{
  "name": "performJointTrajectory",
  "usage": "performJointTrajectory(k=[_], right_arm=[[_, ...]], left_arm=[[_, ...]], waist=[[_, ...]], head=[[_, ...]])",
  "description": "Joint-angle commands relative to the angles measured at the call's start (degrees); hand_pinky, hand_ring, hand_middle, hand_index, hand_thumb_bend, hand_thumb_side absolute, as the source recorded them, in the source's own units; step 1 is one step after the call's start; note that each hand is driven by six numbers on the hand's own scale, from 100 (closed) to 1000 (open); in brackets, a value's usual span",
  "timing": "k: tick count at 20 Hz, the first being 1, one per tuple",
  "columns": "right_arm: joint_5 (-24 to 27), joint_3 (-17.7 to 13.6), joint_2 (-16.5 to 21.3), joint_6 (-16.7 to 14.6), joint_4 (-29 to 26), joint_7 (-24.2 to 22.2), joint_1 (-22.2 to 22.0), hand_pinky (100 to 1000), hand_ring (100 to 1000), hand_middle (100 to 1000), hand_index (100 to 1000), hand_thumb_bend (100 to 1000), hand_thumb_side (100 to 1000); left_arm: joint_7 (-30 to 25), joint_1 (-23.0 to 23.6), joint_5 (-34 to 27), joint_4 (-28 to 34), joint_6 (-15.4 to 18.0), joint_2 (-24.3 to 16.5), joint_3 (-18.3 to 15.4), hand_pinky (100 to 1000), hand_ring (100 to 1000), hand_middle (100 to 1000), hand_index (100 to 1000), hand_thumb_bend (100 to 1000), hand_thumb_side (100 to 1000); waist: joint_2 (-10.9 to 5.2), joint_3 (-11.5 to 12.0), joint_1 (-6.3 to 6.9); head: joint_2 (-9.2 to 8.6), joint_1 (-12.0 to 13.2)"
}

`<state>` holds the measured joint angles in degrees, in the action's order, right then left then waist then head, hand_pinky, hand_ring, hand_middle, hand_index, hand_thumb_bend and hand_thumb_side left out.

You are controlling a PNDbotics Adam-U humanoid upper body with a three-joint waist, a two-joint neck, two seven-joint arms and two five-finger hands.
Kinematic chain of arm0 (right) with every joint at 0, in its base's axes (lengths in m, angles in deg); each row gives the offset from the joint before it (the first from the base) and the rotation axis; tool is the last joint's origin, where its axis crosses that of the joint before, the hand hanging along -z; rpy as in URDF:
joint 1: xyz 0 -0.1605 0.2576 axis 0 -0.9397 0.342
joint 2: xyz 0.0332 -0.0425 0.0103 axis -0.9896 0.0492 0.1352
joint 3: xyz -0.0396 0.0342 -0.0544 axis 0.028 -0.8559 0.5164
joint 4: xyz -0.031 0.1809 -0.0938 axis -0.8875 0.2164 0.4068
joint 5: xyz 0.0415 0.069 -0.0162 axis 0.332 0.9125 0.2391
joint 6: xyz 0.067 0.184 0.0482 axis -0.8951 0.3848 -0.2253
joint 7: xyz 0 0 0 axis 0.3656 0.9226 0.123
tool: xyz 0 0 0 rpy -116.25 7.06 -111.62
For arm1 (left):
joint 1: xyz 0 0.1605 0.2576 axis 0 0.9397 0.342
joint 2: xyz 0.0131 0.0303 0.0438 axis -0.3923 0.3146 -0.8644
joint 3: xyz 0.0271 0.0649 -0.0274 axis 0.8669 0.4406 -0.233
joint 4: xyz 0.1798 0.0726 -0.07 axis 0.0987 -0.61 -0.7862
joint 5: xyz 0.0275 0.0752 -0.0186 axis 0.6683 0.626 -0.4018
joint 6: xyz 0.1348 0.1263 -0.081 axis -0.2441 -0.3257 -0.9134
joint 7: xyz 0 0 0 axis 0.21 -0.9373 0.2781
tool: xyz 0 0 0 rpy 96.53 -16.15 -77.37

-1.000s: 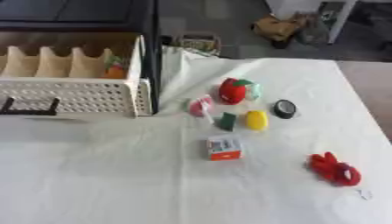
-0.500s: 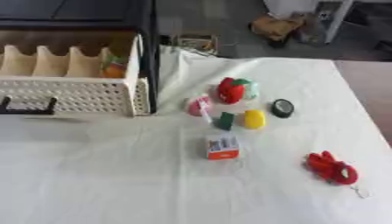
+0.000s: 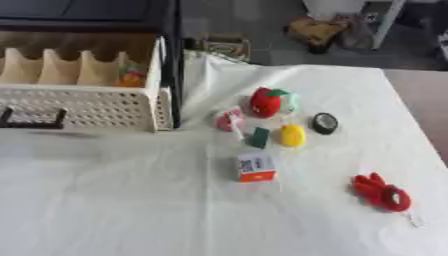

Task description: Pick up objects from table and place into drawer.

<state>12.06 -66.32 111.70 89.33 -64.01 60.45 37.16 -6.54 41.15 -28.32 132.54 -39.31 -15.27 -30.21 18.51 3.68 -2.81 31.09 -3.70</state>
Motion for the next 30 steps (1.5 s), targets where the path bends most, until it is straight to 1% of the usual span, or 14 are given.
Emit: performJointTrajectory(k=[1,5,8,11,16,19,23,25,30], right_arm=[[-1.41,2.62,4.09,-0.65,0.67,-2.80,1.90,850,748,701,819,278,811],[-1.51,5.49,5.46,-1.78,3.03,-6.43,4.45,857,769,733,837,276,801],[-1.56,7.12,5.37,-2.30,5.15,-9.24,6.65,864,784,743,847,277,786],[-1.69,8.58,4.86,-2.58,7.39,-12.06,8.71,870,794,743,852,290,757],[-1.71,10.71,3.07,-2.70,10.72,-16.89,12.69,877,800,726,826,335,694],[-1.26,11.71,1.84,-2.27,12.33,-19.72,14.90,880,800,701,811,374,678],[-0.94,13.23,-0.09,-1.11,14.46,-23.44,17.54,882,801,671,829,422,681],[-0.75,13.96,-1.38,-0.37,15.63,-25.41,18.78,882,805,675,855,444,682],[-0.82,15.77,-4.11,0.90,18.51,-30.17,21.04,881,809,677,868,464,668]], left_arm=[[2.58,-0.87,-0.26,0.46,0.34,0.61,0.69,142,100,100,742,100,298],[4.22,-1.70,-0.03,0.46,0.87,2.88,1.53,166,100,100,746,100,320],[4.45,-1.73,-0.26,0.46,1.20,4.43,2.06,216,100,122,757,100,324],[4.00,-1.74,-0.48,0.46,1.27,5.69,2.57,224,100,127,756,100,333],[2.92,-1.55,-0.96,0.46,0.89,6.81,3.25,230,100,129,754,100,321],[2.18,-1.42,-1.09,0.46,0.62,7.09,3.67,231,100,128,752,100,316],[1.49,-1.47,-1.18,0.46,0.18,7.49,4.03,232,100,127,751,100,315],[1.20,-1.54,-1.25,0.46,0.01,7.72,4.20,233,100,127,750,100,313],[0.60,-1.74,-1.38,0.46,-0.40,8.27,4.53,232,100,125,741,100,313]], waist=[[-0.86,0.23,0.03],[-0.98,0.54,-0.31],[-1.07,0.64,-0.62],[-1.18,0.75,-0.91],[-1.34,0.95,-1.31],[-1.42,1.05,-1.47],[-1.51,1.20,-1.66],[-1.56,1.27,-1.74],[-1.68,1.53,-1.87]], head=[[-0.62,-0.20],[-0.70,-0.18],[-0.78,-0.43],[-0.84,-0.61],[-1.08,-0.88],[-1.15,-0.99],[-1.23,-1.19],[-1.23,-1.33],[-1.29,-1.76]])
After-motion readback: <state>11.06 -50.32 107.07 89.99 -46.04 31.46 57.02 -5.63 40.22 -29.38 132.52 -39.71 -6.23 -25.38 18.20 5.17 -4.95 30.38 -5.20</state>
